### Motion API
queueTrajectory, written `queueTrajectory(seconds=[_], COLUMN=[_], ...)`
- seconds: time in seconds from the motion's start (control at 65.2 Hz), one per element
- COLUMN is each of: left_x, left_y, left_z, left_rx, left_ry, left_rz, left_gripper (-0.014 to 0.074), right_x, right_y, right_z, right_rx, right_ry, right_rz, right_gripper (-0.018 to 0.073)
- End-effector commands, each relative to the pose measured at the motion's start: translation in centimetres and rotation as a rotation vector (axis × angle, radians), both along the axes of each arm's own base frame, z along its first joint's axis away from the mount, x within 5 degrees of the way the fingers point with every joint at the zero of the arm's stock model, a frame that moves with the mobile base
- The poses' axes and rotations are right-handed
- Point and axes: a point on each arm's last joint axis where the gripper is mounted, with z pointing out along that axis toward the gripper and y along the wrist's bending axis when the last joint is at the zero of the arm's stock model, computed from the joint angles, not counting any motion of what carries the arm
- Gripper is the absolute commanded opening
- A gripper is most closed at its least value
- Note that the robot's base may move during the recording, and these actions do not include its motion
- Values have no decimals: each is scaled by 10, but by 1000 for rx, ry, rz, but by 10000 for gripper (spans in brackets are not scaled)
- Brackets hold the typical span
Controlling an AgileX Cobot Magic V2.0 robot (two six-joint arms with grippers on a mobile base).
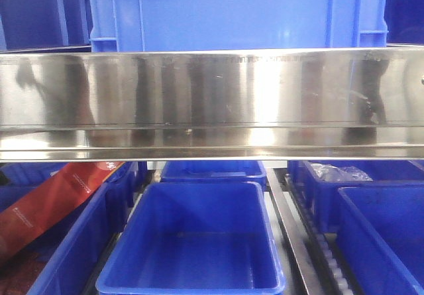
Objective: Place valve from conveyor to right shelf box
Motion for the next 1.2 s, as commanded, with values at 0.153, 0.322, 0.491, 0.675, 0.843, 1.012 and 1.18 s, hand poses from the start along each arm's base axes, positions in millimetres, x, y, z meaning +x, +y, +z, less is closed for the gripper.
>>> queueTrajectory(seconds=[0.153, 0.322, 0.491, 0.675, 0.843, 1.012, 1.18], left_x=[-5, -5, -5, -5, -5, -6, -6], left_y=[1, 1, 1, 1, 1, 1, 1], left_z=[2, 2, 2, 2, 2, 2, 2], left_rx=[-3, -3, -3, -3, -3, -3, -3], left_ry=[-40, -40, -40, -40, -40, -41, -41], left_rz=[6, 6, 6, 6, 6, 6, 6], left_gripper=[-111, -111, -111, -111, -111, -111, -111], right_x=[-2, -3, -9, -13, -17, -18, -18], right_y=[-1, -1, -8, -17, -18, -18, -18], right_z=[4, 3, -7, -46, -91, -115, -116], right_rx=[3, 3, -75, -22, -43, -80, -94], right_ry=[-33, -35, -51, 5, 45, 38, 50], right_rz=[-7, -9, -106, -240, -248, -255, -256], right_gripper=[-164, -164, -164, -164, -164, -164, -164])
